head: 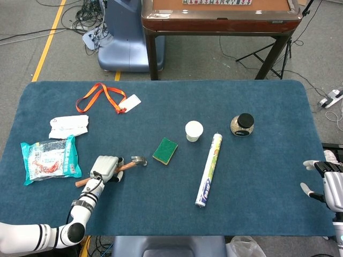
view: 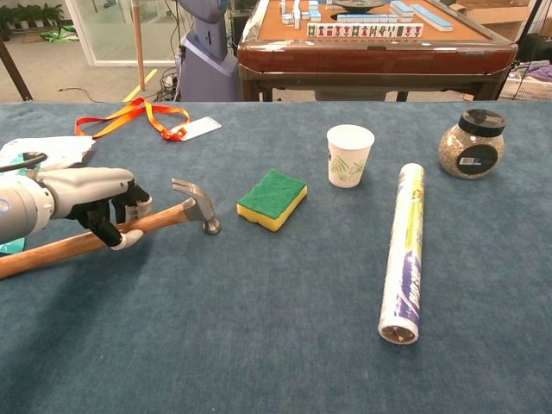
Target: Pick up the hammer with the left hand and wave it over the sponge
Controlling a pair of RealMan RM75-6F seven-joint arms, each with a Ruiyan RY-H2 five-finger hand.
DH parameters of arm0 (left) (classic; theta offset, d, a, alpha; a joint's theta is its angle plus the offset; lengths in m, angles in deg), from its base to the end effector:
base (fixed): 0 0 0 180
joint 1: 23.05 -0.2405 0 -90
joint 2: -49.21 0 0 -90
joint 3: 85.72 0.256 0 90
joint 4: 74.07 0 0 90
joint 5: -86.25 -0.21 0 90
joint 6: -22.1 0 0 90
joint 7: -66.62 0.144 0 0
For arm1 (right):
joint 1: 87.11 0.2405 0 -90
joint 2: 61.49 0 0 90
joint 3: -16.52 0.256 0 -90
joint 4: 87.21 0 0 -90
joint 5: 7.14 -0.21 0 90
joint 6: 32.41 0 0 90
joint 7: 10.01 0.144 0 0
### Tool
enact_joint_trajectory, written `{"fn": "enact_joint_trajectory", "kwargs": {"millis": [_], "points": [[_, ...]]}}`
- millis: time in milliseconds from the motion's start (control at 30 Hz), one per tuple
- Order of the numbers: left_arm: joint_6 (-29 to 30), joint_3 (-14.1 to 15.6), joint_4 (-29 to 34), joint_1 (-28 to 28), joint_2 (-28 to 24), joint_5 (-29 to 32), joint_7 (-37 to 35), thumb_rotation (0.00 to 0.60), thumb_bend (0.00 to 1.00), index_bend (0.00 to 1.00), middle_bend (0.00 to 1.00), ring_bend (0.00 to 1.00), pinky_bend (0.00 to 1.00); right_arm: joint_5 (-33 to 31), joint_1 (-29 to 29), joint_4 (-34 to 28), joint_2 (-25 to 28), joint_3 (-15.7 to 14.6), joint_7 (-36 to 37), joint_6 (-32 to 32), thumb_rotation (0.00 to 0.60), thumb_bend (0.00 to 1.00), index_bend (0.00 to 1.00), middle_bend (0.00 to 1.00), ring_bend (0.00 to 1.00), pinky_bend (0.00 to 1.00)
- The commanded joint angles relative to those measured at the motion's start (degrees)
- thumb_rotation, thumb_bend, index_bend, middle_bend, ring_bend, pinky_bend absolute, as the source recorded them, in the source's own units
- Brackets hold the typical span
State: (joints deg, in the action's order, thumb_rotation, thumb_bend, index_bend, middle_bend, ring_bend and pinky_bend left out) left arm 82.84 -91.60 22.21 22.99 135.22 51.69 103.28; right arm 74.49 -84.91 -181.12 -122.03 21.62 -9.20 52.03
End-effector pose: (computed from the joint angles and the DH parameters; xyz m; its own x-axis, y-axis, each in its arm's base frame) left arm -0.1684 0.3196 -0.0172 0.4548 0.4488 0.7692 0.8864 -0.1445 -0.4398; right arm -0.3252 -0.1738 0.1851 0.4060 0.0103 0.9138 -0.9093 0.1043 0.4028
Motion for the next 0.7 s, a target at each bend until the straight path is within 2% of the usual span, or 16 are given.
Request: {"fn": "enact_joint_trajectory", "kwargs": {"millis": [33,333,700], "points": [[-0.01,0.02,-0.20,-0.07,0.09,-0.19,-0.23,0.600,0.43,0.45,0.47,0.36,0.32,0.02,0.01,-0.03,0.04,-0.04,-0.01,-0.05,0.600,0.18,0.36,0.41,0.31,0.33],[0.02,0.08,-1.87,-0.31,1.14,-0.84,-0.98,0.600,0.46,0.50,0.53,0.41,0.32,-0.08,0.00,-0.09,0.21,-0.11,0.25,-0.26,0.600,0.18,0.36,0.41,0.31,0.33],[-0.01,-0.06,-3.34,-1.65,1.51,-5.99,-4.62,0.600,0.54,0.58,0.61,0.47,0.32,-0.06,-0.01,-0.24,0.29,-0.20,0.19,-0.32,0.600,0.18,0.36,0.41,0.31,0.33]]}}
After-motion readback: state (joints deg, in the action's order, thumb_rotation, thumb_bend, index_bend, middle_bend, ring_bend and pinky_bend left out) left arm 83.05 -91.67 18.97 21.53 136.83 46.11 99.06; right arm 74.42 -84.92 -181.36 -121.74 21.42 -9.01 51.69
